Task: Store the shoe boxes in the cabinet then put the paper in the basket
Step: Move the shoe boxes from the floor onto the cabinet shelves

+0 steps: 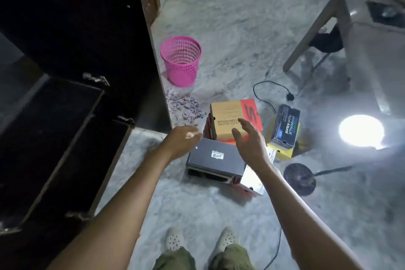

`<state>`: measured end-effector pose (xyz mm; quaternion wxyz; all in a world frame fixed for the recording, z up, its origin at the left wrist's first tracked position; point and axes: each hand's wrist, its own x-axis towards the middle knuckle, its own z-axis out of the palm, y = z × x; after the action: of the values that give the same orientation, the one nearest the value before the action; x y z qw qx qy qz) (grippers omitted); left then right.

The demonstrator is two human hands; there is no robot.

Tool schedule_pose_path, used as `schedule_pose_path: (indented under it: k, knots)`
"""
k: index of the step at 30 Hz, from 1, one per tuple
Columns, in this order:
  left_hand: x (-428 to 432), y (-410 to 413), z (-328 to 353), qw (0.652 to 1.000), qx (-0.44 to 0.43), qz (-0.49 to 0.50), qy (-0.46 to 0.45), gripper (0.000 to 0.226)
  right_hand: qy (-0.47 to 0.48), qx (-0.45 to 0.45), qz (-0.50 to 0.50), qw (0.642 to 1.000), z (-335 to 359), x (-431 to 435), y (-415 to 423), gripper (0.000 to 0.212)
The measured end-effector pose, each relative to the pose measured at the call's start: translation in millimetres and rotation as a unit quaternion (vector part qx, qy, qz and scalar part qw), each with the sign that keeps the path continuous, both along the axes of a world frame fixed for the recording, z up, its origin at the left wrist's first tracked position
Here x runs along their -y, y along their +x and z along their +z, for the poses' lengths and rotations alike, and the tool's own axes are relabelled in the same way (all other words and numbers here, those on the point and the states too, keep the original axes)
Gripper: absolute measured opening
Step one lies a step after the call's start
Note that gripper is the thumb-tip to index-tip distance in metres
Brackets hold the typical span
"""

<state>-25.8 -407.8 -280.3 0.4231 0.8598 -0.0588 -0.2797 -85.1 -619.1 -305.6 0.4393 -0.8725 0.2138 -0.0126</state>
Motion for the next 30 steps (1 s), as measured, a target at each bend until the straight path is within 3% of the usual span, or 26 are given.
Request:
schedule_pose_path:
  k: [4,8,12,14,17,20,25,28,30]
  knots:
    - [38.9,-0.3,-91.0,0.999,-0.026,0.018,0.022,0.021,-0.017,-0.065,-0.011,0.998,-90.3,41.8,0.1,0.048]
    - [67.1,1.6,-215.9,0.996,-0.048,0.035,0.071,0.049,-0.042,-0.139,0.005,0.989,-208.8,71.1,-0.8,0.053]
    - [78.9,2.4,-341.5,0.976,-0.086,-0.072,0.188,0.077,-0.036,-0.208,-0.014,0.977,-334.1,84.5,-7.7,0.059]
    - [79.5,3.3,-393.8,0.960,-0.067,-0.095,0.255,0.086,-0.054,-0.212,-0.040,0.975,-387.4,86.3,-9.9,0.066]
    - [76.1,13.4,-455.8,0.951,0.034,-0.056,0.302,0.096,-0.103,-0.193,-0.107,0.970,-445.3,89.3,-6.2,0.083]
    - [70.3,26.8,-482.4,0.963,0.057,-0.020,0.265,0.108,-0.106,-0.186,-0.110,0.971,-466.8,92.1,2.2,0.089]
    - [63.4,50.2,-539.9,0.977,0.134,0.022,0.166,0.119,-0.107,-0.026,-0.163,0.981,-528.9,100.6,6.1,0.086]
    - [47.4,53.8,-554.7,0.979,0.184,0.026,0.089,0.113,0.011,0.124,-0.233,0.965,-550.0,103.8,-8.9,0.065]
    - [35.0,48.3,-560.9,0.982,0.179,0.045,0.026,0.109,0.077,0.151,-0.273,0.947,-557.1,95.6,-21.7,0.063]
